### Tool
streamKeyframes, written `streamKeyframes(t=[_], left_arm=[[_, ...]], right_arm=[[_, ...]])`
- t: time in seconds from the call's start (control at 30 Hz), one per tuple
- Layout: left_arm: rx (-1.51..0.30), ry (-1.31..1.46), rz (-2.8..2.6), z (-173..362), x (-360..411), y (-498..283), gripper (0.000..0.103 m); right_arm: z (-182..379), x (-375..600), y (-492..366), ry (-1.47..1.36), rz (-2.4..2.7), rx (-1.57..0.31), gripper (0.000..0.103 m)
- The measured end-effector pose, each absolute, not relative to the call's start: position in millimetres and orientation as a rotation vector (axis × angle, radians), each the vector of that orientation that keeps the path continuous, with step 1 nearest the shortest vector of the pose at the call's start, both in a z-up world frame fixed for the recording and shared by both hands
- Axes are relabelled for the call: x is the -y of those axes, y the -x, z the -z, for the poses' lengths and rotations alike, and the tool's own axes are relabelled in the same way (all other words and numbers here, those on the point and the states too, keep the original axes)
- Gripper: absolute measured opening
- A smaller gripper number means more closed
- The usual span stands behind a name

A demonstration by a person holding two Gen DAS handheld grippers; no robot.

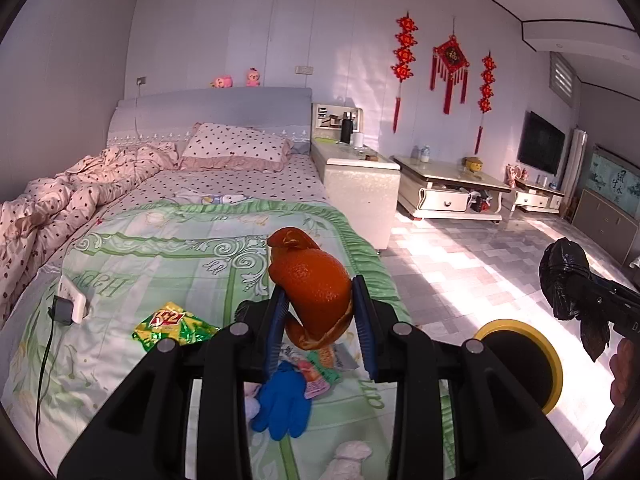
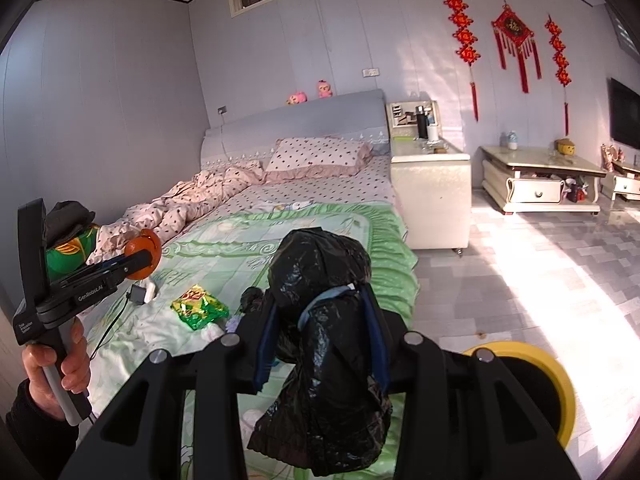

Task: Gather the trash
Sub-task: 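Carry both items to the yellow bin while the left tool releases the peel inside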

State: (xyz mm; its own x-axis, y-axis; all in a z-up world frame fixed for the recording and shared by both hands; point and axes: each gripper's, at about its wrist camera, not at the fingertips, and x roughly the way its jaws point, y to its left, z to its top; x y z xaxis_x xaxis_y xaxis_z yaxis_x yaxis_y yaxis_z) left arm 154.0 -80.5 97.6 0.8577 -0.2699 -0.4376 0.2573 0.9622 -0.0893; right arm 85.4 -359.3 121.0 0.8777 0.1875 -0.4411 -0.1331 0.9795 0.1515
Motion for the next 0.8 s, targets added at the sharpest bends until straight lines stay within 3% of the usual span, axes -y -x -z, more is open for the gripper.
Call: streamKeyframes(t=[0.33, 0.8], left_arm=[[-0.474, 0.014, 0.483, -122.9, 207.2, -159.4, 0.031], [-0.609, -0.040, 0.672, -53.8, 343.9, -179.6, 0.031]], right_arm=[[-143.3, 449.3, -65.2, -0.157, 0.007, -0.406, 0.037], [-76.6, 537.4, -68.0, -0.269, 0.141, -0.512, 0.037]])
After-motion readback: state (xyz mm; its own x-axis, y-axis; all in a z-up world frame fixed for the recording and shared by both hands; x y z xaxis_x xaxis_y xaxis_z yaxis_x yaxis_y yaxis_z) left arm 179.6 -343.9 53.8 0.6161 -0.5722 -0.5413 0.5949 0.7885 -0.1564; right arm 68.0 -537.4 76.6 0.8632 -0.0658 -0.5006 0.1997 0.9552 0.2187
